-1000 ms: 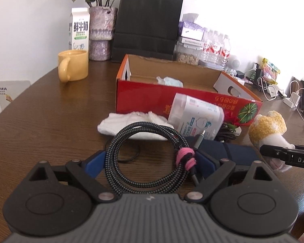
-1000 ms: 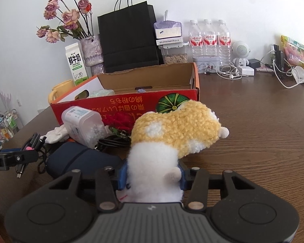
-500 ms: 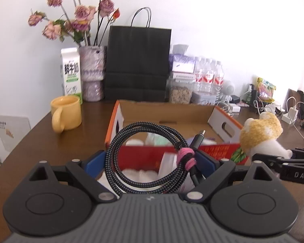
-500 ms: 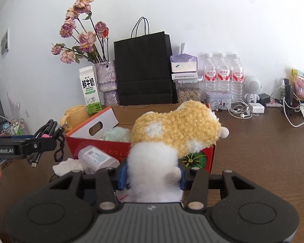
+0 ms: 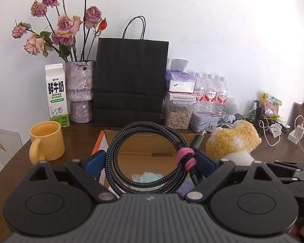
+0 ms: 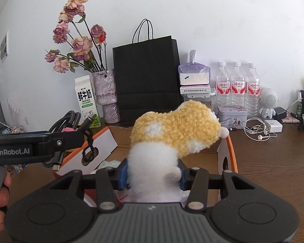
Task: Organize objects
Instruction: 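Carry the cable and plush toy into the box with both tools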
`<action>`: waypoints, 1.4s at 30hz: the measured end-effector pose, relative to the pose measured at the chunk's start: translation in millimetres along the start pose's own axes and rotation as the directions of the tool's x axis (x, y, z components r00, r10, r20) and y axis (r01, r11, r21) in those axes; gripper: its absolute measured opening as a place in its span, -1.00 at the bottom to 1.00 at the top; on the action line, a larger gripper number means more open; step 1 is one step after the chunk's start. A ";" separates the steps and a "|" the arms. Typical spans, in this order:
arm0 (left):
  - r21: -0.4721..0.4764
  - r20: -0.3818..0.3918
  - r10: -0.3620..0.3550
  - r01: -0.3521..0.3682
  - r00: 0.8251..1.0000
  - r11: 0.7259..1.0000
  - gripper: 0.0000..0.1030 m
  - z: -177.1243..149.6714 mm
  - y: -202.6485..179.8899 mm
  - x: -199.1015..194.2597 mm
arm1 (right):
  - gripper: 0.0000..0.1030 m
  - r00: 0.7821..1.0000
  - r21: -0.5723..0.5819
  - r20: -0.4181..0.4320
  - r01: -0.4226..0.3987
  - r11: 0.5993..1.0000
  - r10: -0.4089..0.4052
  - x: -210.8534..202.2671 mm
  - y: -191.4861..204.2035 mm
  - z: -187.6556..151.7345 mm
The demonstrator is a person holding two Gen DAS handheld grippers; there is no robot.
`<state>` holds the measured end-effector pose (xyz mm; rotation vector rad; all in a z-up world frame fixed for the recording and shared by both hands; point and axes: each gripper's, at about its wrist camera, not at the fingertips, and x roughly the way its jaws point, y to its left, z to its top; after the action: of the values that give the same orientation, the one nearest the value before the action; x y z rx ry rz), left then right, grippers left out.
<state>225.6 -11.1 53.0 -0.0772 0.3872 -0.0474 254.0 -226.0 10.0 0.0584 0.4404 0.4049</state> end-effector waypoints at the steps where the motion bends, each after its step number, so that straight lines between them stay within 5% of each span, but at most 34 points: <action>1: -0.004 -0.002 0.001 -0.001 1.000 1.000 0.83 1.8 0.5 5.8 | -0.13 1.000 0.002 -0.003 -0.001 1.000 0.001 6.8 -1.0 1.9; 16: 0.011 -0.064 0.027 -0.026 0.998 1.000 0.83 1.8 2.2 72.1 | -0.13 0.998 0.027 -0.065 -0.016 1.000 0.017 67.0 -20.9 1.3; 38: 0.034 -0.088 0.048 -0.045 0.995 0.998 0.84 -5.5 -0.9 78.9 | -0.12 0.996 0.022 -0.087 0.000 1.000 0.002 69.2 -23.2 -5.7; 42: 0.027 -0.095 0.056 -0.053 0.994 0.998 1.00 -6.5 -1.4 79.9 | 0.01 0.995 0.030 -0.097 -0.001 1.000 0.004 70.6 -24.5 -6.3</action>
<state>297.1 -17.8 17.2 -0.0405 0.4837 -0.0019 318.6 -221.0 -27.6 0.0681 0.5422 0.4053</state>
